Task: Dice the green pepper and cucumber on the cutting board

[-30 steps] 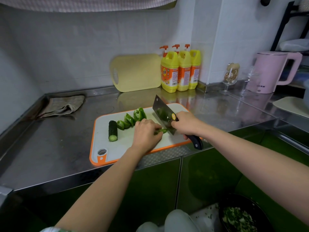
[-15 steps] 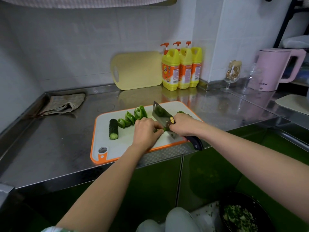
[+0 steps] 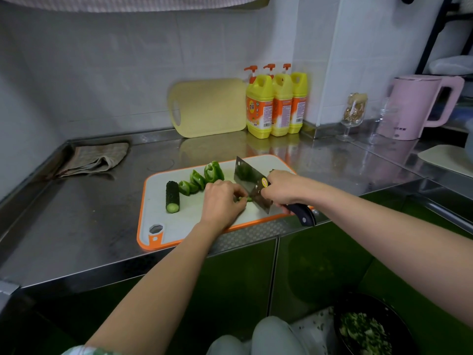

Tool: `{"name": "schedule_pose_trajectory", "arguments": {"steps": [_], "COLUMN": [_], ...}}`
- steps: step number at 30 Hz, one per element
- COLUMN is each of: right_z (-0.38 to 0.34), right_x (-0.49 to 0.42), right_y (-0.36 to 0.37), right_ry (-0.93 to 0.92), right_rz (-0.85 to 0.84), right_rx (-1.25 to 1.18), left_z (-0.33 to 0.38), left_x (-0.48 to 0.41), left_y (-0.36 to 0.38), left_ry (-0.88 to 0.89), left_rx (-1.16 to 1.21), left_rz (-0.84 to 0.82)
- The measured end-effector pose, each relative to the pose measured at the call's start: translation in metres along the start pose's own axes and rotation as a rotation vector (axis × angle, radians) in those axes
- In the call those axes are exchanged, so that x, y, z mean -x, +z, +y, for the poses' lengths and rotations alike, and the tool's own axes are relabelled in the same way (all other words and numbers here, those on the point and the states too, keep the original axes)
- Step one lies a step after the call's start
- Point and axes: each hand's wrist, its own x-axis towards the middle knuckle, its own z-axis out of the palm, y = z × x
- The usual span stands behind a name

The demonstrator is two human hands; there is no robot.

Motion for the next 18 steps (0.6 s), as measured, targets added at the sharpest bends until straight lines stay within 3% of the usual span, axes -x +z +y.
{"name": "schedule_pose_trajectory", "arguments": {"steps": [12,18], "right_z": [-0.002,-0.003], "right_x": [-0.011,0.001], "right_y": [0.018,0.005], "right_ry": [-0.017,-0.001], "right_rz": [0.154,0.071], "right_rx": [-0.148,-0.071], "left_z": [-0.001,-0.001], "left_x": [0.001,0.0], "left_y": [0.001,0.002], "left_ry": [0.012,0.008], "left_rx": [-0.012,0.004], "left_rz": [0.018,0.031]}}
